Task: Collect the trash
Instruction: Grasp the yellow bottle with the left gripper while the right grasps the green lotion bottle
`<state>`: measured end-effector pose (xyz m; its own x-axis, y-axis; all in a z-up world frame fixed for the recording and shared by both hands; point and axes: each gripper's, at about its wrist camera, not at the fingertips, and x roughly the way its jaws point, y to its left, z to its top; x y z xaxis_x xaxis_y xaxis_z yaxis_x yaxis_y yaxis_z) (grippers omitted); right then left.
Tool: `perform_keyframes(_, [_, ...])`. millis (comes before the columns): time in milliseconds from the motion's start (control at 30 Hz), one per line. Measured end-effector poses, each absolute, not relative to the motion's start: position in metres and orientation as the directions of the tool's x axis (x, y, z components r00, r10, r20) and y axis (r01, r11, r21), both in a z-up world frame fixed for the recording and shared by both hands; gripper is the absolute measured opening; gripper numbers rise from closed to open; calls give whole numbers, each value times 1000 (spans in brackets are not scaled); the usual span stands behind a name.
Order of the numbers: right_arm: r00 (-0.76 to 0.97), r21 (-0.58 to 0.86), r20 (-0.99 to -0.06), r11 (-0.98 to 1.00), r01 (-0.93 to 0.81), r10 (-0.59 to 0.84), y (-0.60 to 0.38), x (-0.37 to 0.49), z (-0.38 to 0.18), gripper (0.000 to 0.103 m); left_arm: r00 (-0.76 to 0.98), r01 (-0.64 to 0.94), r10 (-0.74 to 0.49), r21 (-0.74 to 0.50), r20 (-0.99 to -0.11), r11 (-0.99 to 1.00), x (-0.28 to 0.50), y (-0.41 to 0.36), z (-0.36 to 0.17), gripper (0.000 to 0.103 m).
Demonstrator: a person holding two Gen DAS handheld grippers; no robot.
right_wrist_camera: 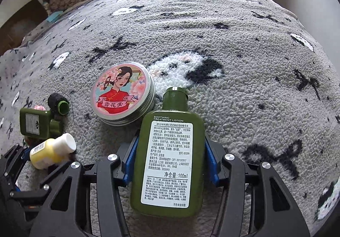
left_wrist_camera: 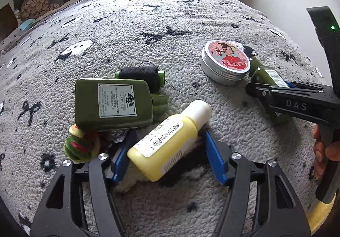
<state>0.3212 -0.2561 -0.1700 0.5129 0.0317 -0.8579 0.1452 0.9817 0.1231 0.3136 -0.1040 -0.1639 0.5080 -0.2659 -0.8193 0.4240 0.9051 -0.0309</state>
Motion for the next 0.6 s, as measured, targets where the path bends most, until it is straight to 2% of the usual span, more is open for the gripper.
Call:
perform_keyframes(33, [514,121,-857,983,142,31,-256,320,-170,52,509,424,-262,-26,-820,905,313,-104,-163,51])
perform_keyframes(600, [577,98,-816,993,72,39,-257,232,-144,51,549,423,-247,11,-798,906,234,-90,-138,50])
